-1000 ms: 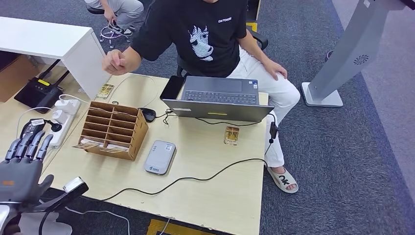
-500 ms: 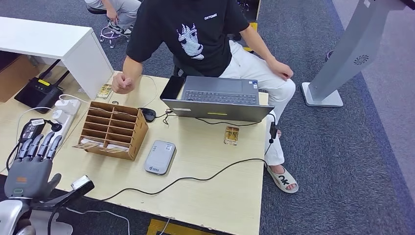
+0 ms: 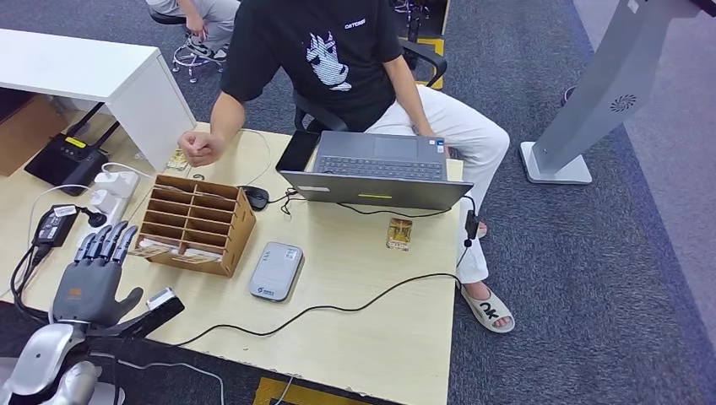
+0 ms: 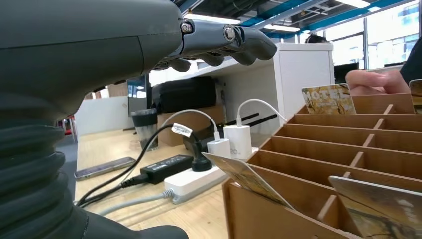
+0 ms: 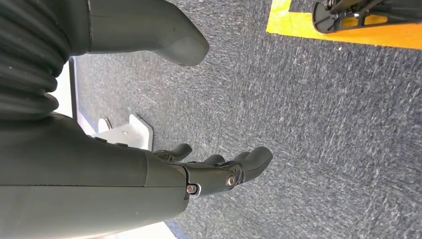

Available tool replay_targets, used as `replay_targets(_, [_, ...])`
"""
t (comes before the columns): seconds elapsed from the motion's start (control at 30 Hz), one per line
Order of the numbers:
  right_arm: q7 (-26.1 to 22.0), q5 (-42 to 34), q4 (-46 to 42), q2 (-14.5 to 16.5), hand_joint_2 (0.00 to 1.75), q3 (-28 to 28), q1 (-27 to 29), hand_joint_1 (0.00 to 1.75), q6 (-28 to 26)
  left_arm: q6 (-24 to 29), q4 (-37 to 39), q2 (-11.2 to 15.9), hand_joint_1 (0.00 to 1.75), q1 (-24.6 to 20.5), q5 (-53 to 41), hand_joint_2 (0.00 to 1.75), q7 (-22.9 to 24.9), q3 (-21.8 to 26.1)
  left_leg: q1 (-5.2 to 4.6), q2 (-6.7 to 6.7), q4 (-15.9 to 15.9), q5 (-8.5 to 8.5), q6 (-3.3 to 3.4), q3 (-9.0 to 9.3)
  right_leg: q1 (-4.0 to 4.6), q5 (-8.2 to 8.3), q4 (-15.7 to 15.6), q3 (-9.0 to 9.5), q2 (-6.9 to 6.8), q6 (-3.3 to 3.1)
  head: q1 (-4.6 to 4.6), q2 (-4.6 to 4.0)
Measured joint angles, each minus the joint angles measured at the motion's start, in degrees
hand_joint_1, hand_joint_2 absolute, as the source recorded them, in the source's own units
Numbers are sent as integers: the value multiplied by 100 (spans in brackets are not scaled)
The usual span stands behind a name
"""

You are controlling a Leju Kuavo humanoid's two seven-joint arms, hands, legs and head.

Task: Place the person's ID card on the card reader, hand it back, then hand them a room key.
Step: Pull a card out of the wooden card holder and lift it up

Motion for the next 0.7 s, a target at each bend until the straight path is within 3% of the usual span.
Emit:
replay_targets(0.3, [-25,57,0,-1,175,4,-4,0,13,-61,399,-169,0,-435,57,175,-64,-211,0,2,0,0,0,1,0,0,0,-1,3,0,1,0])
replay_targets(0.7, [-42,102,0,-1,175,4,-5,0,15,-264,564,-233,4,-613,250,175,-142,-345,0,4,0,0,0,1,0,0,0,-2,3,0,0,0])
